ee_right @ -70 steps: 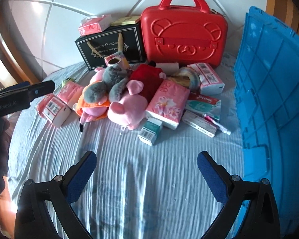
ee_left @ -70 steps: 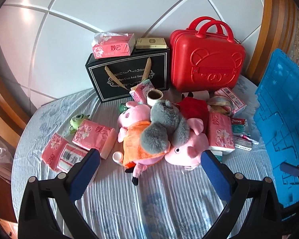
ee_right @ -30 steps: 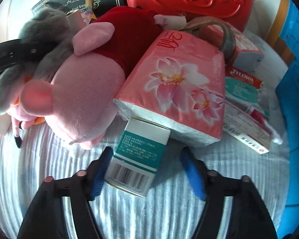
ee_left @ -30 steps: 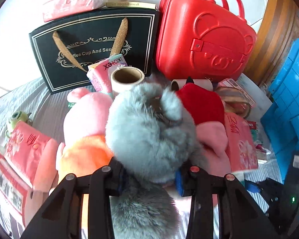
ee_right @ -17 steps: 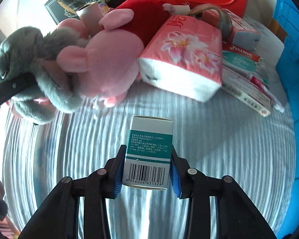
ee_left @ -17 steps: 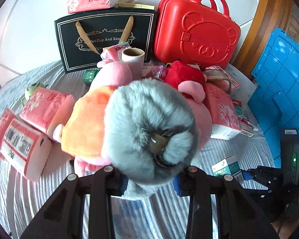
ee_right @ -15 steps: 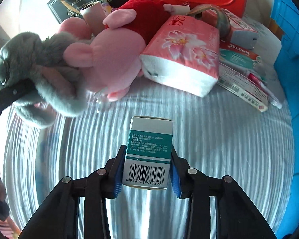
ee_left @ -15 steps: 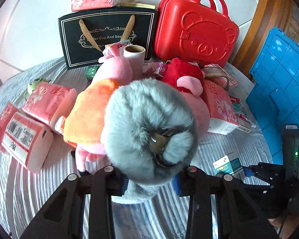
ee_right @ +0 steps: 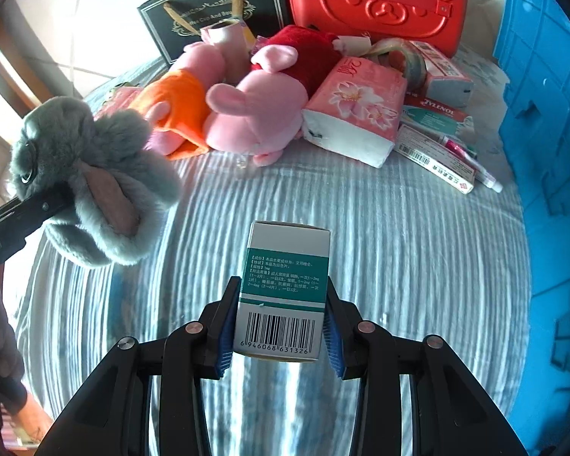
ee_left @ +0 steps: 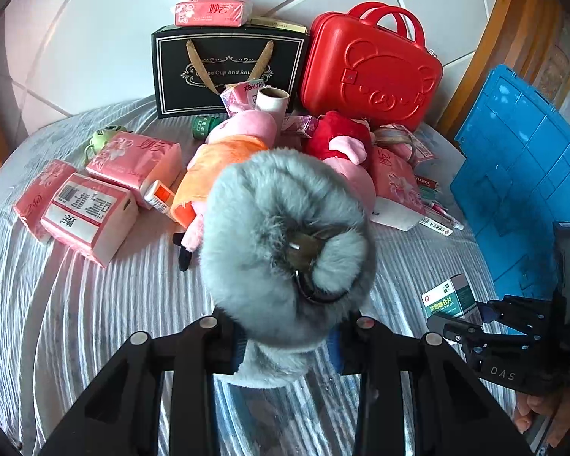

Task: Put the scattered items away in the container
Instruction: 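Carry the grey plush and medicine box with both grippers over the blue bin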

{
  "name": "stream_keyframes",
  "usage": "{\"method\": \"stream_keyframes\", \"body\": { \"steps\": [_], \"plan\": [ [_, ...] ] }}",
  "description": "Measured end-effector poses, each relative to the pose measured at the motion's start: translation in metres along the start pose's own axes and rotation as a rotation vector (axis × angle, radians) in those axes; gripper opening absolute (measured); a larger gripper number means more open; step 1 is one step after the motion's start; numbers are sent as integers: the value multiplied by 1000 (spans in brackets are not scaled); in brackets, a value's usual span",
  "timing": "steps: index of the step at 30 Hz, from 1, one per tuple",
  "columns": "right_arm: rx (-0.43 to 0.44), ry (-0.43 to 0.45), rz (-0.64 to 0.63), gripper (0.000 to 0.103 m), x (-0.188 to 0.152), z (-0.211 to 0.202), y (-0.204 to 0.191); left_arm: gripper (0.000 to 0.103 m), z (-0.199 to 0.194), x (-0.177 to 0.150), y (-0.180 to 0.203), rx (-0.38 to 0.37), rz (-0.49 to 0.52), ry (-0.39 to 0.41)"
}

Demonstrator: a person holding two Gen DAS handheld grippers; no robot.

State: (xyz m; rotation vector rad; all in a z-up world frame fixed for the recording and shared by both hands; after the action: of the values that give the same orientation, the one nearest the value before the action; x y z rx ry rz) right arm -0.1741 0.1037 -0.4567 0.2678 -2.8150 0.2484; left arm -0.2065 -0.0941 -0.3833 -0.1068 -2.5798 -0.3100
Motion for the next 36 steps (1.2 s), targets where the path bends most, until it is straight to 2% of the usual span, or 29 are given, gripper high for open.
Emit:
{"method": "stream_keyframes", "body": {
  "steps": [9, 21, 36],
  "plan": [
    [1, 23, -40, 38, -29, -44, -16, 32, -47, -15, 1, 20, 11, 31],
    [7, 54, -75, 38, -46, -89, -35, 32, -106, -20, 7, 47, 14, 85],
    [39, 100, -121, 38, -61, -142, -49, 32, -155, -38, 5, 86, -4, 115]
  ]
}}
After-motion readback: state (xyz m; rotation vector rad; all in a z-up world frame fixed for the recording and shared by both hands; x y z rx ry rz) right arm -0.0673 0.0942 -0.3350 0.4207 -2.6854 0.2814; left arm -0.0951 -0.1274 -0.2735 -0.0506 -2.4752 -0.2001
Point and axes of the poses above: each gripper's, at about its wrist camera, not at the fingertips, and z roughly the way its jaws point, y to its right, x to its top, the point moved 9 cm from there along z, roughly the way its jaws point, and after that the axes turned 4 degrees about -y, right-handed, at the moved point
